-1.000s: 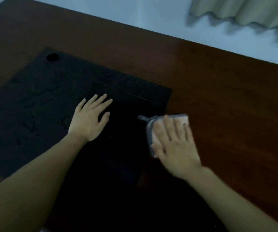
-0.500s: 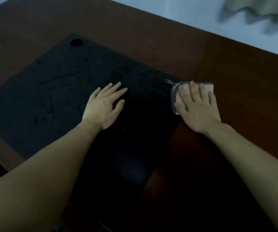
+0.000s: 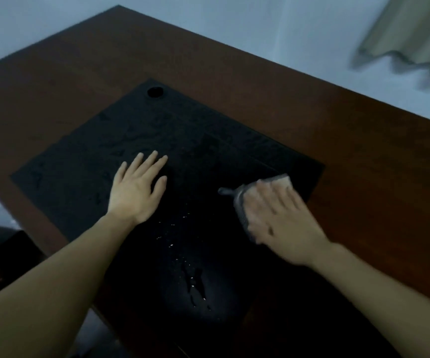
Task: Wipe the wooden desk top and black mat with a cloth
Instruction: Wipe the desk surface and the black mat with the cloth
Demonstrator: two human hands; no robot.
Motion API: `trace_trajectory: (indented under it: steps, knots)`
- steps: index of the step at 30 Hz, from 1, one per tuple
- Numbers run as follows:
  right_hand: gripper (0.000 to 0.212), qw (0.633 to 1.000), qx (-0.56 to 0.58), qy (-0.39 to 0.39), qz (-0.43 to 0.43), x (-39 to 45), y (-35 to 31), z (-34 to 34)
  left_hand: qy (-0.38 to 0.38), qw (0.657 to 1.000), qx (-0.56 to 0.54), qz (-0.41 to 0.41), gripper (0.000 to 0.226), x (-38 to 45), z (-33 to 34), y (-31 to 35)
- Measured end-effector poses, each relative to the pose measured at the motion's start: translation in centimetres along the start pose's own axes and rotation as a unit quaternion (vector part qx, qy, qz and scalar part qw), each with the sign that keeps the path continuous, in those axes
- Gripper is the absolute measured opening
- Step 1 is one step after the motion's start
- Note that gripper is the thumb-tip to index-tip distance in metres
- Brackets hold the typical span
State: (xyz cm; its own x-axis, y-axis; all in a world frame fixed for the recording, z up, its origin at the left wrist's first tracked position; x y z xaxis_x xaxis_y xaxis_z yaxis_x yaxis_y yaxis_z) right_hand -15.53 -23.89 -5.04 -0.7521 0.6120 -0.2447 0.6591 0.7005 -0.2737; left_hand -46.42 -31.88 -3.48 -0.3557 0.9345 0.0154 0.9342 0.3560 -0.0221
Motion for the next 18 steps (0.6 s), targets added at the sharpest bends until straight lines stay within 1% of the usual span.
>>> trace_trajectory:
  steps: [1,3,6,7,9,11,13,16,17,18]
  knots:
    - [0.077,0.999,0.008,0.001,0.037,1.6,1.4,-0.6,-0.021,1.0,0.009,-0.019,0.057,-0.1,0.7,-1.6]
    - [0.073,0.994,0.042,-0.012,0.098,4.2,3.0,-1.3,-0.051,0.997,0.016,-0.054,0.057,-0.5,1.9,-3.6]
    - [0.069,0.992,0.05,-0.014,0.119,6.0,1.3,-1.1,-0.053,0.996,0.017,-0.064,0.057,-0.5,2.6,-3.7]
    - [0.071,0.994,0.039,-0.003,0.106,5.8,0.1,-0.8,-0.05,0.997,0.02,-0.061,0.057,-0.3,2.4,-3.4]
    - [0.076,0.999,0.012,0.014,0.041,4.6,-3.7,0.4,-0.055,0.996,0.022,-0.062,0.057,-0.3,2.2,-3.4]
    - [0.072,0.999,-0.001,0.021,-0.044,2.5,-7.4,1.7,-0.057,0.996,0.025,-0.065,0.058,-0.4,2.0,-3.5]
    - [0.068,0.994,0.004,-0.003,-0.106,0.7,-9.2,2.8,-0.06,0.996,0.022,-0.065,0.058,-0.5,1.9,-3.4]
    - [0.067,0.988,-0.004,-0.04,-0.147,1.5,-7.8,2.4,-0.056,0.996,0.011,-0.067,0.058,-0.5,1.7,-3.4]
    - [0.068,0.988,-0.02,-0.047,-0.143,2.9,-6.6,1.8,-0.054,0.996,0.009,-0.067,0.058,-0.5,1.7,-3.4]
    - [0.071,0.991,-0.032,-0.052,-0.12,4.5,-5.0,1.0,-0.053,0.996,0.008,-0.068,0.058,-0.5,1.7,-3.5]
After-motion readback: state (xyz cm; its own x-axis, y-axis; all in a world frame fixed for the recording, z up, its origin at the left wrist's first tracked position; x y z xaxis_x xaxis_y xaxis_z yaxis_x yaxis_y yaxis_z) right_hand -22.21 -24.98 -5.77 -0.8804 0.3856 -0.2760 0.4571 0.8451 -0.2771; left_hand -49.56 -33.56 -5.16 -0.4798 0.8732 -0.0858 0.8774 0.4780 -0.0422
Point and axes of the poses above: each hand's wrist, its own x-axis towards the middle knuckle, its own z-axis out of the palm, y = z × x, the point moved 7 cm from there along x, towards the middle knuckle, and after that the axes turned 13 degrees about x, right-handed, at the moved point
